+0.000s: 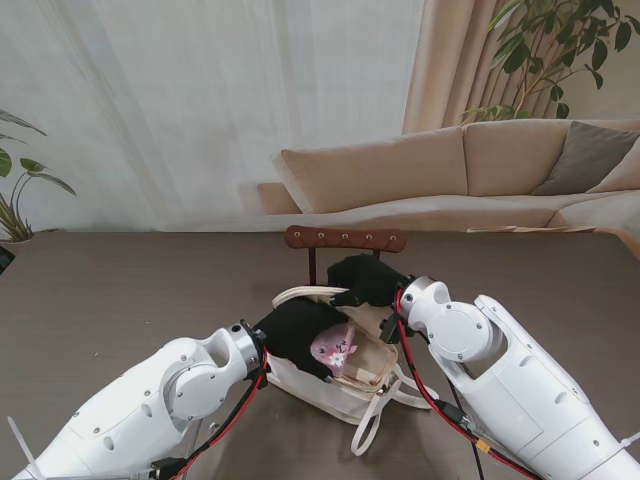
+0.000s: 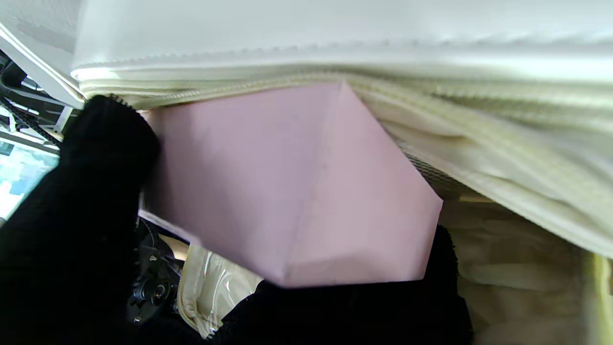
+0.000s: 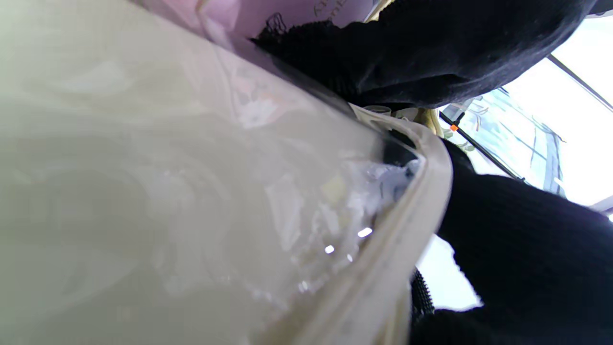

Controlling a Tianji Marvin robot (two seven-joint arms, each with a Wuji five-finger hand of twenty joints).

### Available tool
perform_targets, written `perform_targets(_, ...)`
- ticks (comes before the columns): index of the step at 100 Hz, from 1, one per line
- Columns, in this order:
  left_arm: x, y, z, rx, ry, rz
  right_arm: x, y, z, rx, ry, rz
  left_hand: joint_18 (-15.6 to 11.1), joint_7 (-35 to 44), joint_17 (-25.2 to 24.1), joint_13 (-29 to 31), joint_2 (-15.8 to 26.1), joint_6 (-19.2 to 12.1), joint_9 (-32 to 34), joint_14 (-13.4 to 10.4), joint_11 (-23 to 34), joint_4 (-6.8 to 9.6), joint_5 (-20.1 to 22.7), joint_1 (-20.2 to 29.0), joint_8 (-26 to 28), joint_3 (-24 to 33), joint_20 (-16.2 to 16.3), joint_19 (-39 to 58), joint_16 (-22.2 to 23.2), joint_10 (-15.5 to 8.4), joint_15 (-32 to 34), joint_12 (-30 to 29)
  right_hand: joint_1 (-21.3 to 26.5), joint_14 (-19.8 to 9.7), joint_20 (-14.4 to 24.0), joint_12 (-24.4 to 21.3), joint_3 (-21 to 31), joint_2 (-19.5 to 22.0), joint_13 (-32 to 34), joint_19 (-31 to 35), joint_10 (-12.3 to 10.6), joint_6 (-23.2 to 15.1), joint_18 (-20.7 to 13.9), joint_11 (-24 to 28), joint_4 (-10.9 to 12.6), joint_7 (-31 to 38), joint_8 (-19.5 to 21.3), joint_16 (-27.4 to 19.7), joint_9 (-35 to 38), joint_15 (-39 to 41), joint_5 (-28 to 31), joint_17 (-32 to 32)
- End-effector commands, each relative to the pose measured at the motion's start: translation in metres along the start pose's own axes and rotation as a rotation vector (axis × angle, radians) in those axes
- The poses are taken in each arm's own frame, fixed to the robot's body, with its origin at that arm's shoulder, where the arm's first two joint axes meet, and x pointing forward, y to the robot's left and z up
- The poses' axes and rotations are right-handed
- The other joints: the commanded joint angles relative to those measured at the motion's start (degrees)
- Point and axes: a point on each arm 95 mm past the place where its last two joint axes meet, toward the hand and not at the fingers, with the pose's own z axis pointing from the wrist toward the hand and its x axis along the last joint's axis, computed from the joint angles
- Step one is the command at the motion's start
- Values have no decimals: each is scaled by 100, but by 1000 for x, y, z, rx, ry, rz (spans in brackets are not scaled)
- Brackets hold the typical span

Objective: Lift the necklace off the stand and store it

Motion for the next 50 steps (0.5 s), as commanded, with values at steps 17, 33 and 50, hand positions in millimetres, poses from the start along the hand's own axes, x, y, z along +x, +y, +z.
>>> perform_targets(17, -1, -5, -1, 7, -10, 3, 1, -6, -1, 26, 3, 10, 283, 433, -610, -664, 1526, -837, -578, 288, -93, 787, 80, 384, 89, 1522, -288, -813, -202, -216, -233, -226, 248, -386, 188, 135, 501, 171, 180, 209, 142, -866, 97, 154, 179, 327, 224, -11, 535, 86, 221, 1653)
perform_targets(33, 1, -8, -1, 18, -1, 8, 1, -6, -1, 31, 3, 12, 292, 314, -676, -795, 1634, -1492, -769, 334, -123, 813, 0, 367, -18, 1291, -357, -976, -359, -296, -264, -340, 253, -380, 189, 135, 504, 169, 179, 209, 149, -867, 97, 157, 181, 326, 229, -8, 536, 91, 225, 1653)
perform_targets(50, 3, -11, -3, 13, 15, 24, 1, -8, -2, 41, 4, 17, 297, 278, -707, -825, 1697, -1973, -790, 342, -138, 814, 30, 346, -99, 1174, -365, -1036, -452, -488, -279, -399, 253, -380, 193, 136, 507, 168, 179, 213, 144, -872, 106, 159, 180, 323, 231, -8, 536, 92, 231, 1650)
